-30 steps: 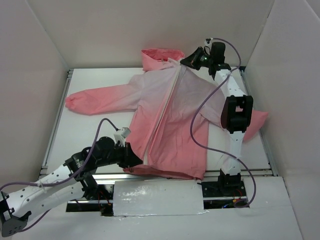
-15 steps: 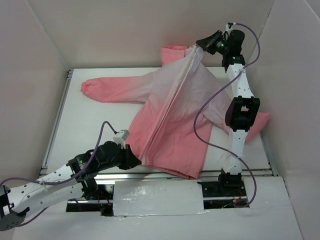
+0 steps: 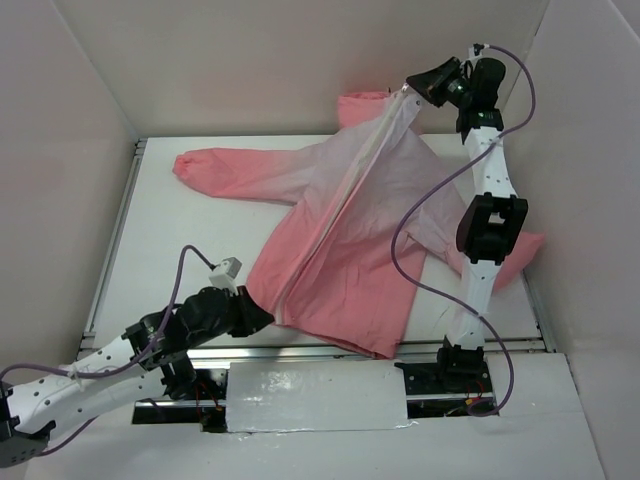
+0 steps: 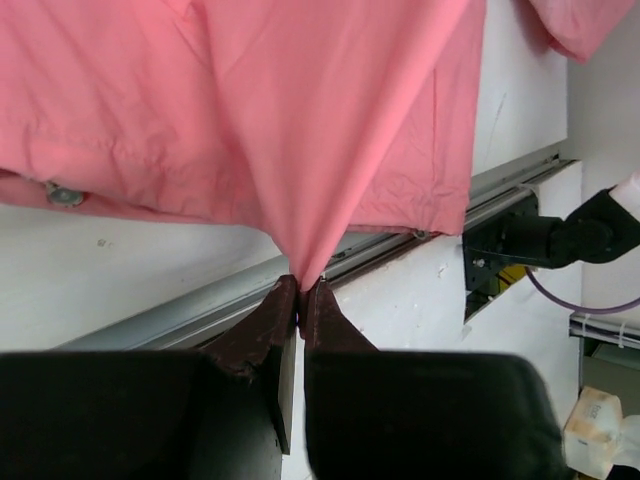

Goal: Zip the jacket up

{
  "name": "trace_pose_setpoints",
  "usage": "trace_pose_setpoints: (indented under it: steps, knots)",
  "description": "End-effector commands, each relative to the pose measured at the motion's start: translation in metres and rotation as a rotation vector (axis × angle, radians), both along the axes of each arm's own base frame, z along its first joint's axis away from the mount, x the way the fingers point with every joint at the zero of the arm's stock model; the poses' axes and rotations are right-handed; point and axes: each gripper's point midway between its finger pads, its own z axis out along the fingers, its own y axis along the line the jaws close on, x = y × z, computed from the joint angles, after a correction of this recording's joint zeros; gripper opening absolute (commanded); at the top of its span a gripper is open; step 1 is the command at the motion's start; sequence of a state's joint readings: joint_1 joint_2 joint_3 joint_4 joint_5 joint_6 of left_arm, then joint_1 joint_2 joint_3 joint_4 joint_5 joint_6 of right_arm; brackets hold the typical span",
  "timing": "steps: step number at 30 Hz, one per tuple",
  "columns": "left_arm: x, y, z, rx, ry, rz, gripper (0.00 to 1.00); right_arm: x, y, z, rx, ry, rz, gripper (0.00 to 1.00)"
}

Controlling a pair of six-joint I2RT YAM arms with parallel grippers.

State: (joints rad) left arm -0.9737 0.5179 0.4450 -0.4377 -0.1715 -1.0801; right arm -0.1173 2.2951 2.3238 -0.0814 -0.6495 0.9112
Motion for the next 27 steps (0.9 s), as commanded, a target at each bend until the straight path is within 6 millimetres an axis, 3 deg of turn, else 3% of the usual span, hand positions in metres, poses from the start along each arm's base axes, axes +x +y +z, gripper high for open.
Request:
trace_pose_setpoints:
  steps: [1,2,3,4,6,7,8,9,10,11,12,13,14,15,16,17,19,20,21,22,24,25,27]
  knots:
    - [-0.024,0.017,-0.026,0.143,0.136,-0.033,0.48,-0.009,-0.045,0.101,-0.010,-0.325,-0.088,0.22]
    - [-0.021,0.018,-0.019,0.150,0.137,-0.014,0.67,-0.013,-0.040,0.105,-0.010,-0.325,-0.065,0.42]
    - [-0.017,0.019,-0.015,0.173,0.137,0.006,0.94,-0.017,-0.040,0.111,-0.020,-0.329,-0.065,0.90]
    - [-0.005,0.021,0.012,0.171,0.087,0.051,0.99,-0.021,-0.038,0.110,-0.030,-0.302,-0.064,0.99]
    - [0.010,0.028,0.035,0.209,0.049,0.129,0.99,-0.039,-0.037,0.136,-0.061,-0.327,-0.088,1.00]
    - [0.026,0.041,0.066,0.227,-0.018,0.223,0.99,-0.045,-0.037,0.134,-0.083,-0.290,-0.095,1.00]
    - [0.034,0.048,0.079,0.251,-0.044,0.275,0.99,-0.064,-0.035,0.156,-0.099,-0.311,-0.104,1.00]
    - [0.044,0.052,0.081,0.313,-0.039,0.333,0.99,-0.072,-0.036,0.161,-0.111,-0.295,-0.124,1.00]
    - [0.051,0.061,0.104,0.342,-0.058,0.386,0.99,-0.082,-0.037,0.153,-0.141,-0.226,-0.135,1.00]
    - [0.071,0.072,0.103,0.450,-0.062,0.479,0.99,-0.107,-0.035,0.172,-0.161,-0.231,-0.155,1.00]
    - [0.081,0.077,0.107,0.496,-0.049,0.522,0.99,-0.119,-0.034,0.170,-0.175,-0.187,-0.170,1.00]
    - [0.096,0.078,0.130,0.498,-0.065,0.546,0.99,-0.134,-0.036,0.154,-0.208,-0.094,-0.192,1.00]
    - [0.116,0.090,0.124,0.569,0.002,0.601,0.99,-0.166,-0.031,0.164,-0.231,-0.086,-0.199,1.00]
    - [0.127,0.096,0.131,0.588,0.014,0.622,0.99,-0.184,-0.021,0.159,-0.257,-0.055,-0.186,1.00]
    - [0.145,0.108,0.163,0.550,-0.014,0.681,0.99,-0.206,-0.021,0.146,-0.311,0.005,-0.204,1.00]
    - [0.157,0.110,0.172,0.542,-0.018,0.696,0.99,-0.245,-0.013,0.148,-0.326,0.002,-0.195,1.00]
    - [0.172,0.125,0.210,0.492,-0.092,0.744,0.99,-0.289,0.007,0.147,-0.331,-0.041,-0.134,1.00]
    - [0.176,0.129,0.221,0.475,-0.119,0.753,0.99,-0.331,0.012,0.144,-0.345,-0.073,-0.128,1.00]
    - [0.182,0.125,0.231,0.474,-0.159,0.703,0.99,-0.349,0.012,0.142,-0.362,-0.085,-0.146,1.00]
    - [0.184,0.129,0.245,0.459,-0.189,0.701,0.99,-0.389,0.015,0.144,-0.379,-0.106,-0.168,1.00]
    - [0.180,0.136,0.250,0.512,-0.171,0.701,0.99,-0.413,0.000,0.123,-0.440,-0.064,-0.255,1.00]
    - [0.179,0.140,0.247,0.548,-0.159,0.701,0.99,-0.440,-0.004,0.112,-0.458,-0.048,-0.274,1.00]
    - [0.170,0.156,0.243,0.619,-0.146,0.733,0.99,-0.470,-0.004,0.101,-0.481,-0.037,-0.271,1.00]
